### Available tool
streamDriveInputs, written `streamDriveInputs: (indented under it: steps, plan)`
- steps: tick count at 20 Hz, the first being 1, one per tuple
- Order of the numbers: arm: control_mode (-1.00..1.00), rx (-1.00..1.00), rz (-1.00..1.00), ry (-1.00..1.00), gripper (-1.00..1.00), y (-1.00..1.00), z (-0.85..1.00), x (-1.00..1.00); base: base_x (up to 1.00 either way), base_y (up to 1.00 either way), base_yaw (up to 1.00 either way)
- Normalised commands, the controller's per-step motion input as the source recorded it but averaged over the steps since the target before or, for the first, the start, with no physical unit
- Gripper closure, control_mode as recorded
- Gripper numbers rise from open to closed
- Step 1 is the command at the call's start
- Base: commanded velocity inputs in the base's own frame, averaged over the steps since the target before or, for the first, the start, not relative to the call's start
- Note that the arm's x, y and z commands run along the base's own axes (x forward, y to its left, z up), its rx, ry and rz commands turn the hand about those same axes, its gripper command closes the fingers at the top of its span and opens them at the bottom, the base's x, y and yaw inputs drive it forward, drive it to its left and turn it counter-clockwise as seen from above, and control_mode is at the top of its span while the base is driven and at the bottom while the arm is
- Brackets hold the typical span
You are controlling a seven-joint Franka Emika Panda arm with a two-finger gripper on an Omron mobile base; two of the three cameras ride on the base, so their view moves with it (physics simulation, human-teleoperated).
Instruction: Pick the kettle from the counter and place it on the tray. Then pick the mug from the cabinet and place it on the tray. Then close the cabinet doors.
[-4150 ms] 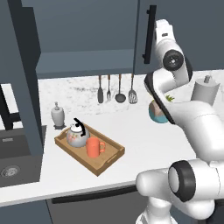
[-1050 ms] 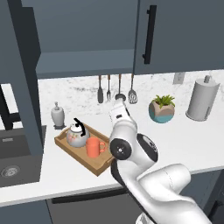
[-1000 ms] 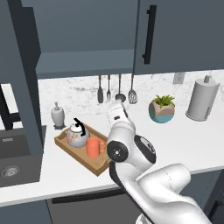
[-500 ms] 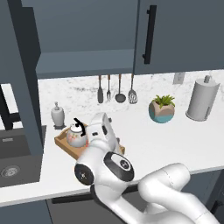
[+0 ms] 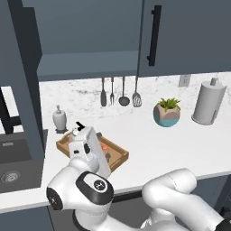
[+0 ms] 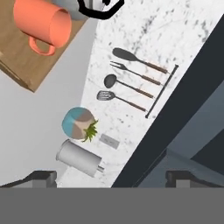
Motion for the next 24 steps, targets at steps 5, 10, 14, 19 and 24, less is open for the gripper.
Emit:
streamDriveInputs:
  steps: [5, 10, 14, 19, 24]
  plan:
    - [-1.0, -0.05, -0.24, 0.0, -1.0, 0.71, 0.0, -0.35, 0.0, 0.0, 0.0]
    - [-1.0, -0.06, -0.2, 0.0, -1.0, 0.7, 0.0, -0.1, 0.0, 0.0, 0.0]
    - [-1.0, -0.12, -0.15, 0.0, -1.0, 0.69, -0.16, -0.06, 0.0, 0.0, 0.0]
    - [-1.0, -0.08, -0.11, 0.0, -1.0, 0.64, -0.39, -0.19, 0.0, 0.0, 0.0]
    - [-1.0, -0.03, -0.11, -0.06, -1.0, 0.4, 0.03, -0.41, 0.0, 0.0, 0.0]
